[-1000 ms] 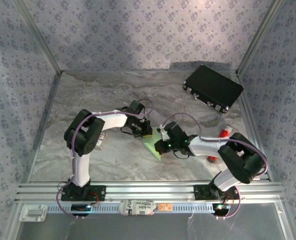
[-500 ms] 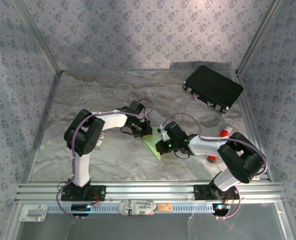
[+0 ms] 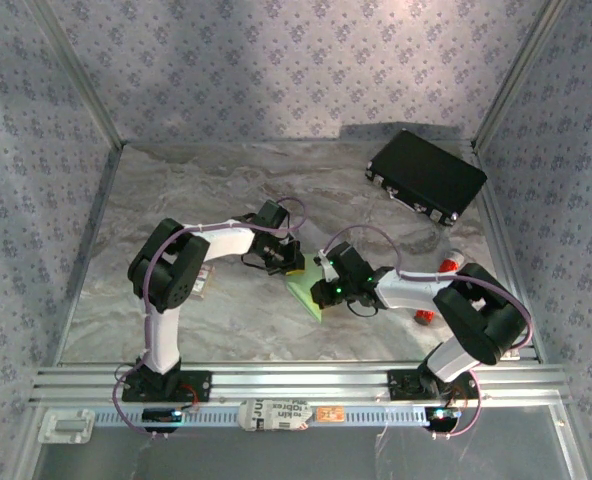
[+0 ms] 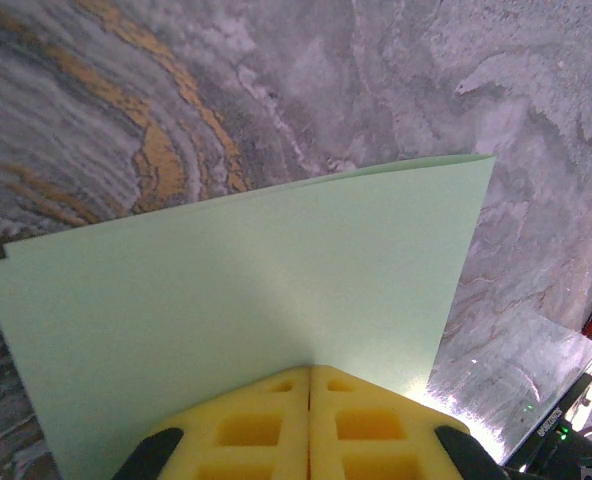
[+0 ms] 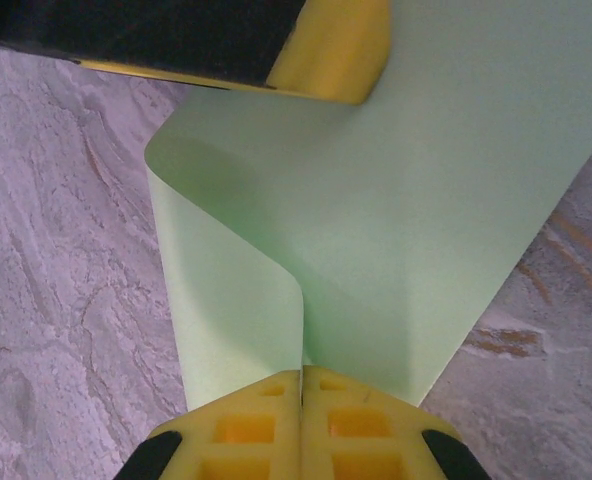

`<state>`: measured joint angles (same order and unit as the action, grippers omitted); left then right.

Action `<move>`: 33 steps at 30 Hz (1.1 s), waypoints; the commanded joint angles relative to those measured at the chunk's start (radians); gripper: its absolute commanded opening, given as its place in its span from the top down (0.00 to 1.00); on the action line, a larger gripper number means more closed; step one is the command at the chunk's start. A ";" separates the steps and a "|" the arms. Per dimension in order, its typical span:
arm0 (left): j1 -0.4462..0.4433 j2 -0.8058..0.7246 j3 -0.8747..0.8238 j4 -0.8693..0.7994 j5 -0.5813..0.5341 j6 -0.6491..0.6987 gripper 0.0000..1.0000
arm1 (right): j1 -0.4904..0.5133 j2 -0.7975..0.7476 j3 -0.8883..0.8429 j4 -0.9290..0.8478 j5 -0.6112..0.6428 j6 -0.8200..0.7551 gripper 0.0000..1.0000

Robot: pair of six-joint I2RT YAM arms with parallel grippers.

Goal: Fold a paper plane with a square sheet of paper (pick it up from the middle)
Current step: Third fold the triangle at the center of the table.

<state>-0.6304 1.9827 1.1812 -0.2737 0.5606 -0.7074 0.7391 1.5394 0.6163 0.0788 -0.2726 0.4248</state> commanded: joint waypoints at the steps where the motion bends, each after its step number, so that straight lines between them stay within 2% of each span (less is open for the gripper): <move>1: -0.008 0.013 -0.027 -0.062 -0.025 0.002 0.93 | -0.001 0.008 0.015 -0.032 0.026 -0.013 0.98; 22: -0.008 0.007 0.002 -0.071 -0.022 0.010 0.92 | 0.007 0.040 0.007 -0.030 0.036 -0.013 0.98; 26: -0.006 -0.018 0.057 -0.091 -0.029 0.030 0.86 | 0.007 0.041 0.004 -0.029 0.035 -0.012 0.98; 31: -0.003 -0.067 0.131 -0.130 -0.063 0.043 0.72 | 0.008 0.047 0.006 -0.024 0.032 -0.009 0.98; 33: -0.004 -0.099 0.123 -0.122 -0.078 0.028 0.71 | 0.007 0.049 0.008 -0.024 0.030 -0.008 0.98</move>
<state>-0.6304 1.9614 1.2823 -0.3534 0.5110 -0.6804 0.7422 1.5608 0.6209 0.0868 -0.2653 0.4252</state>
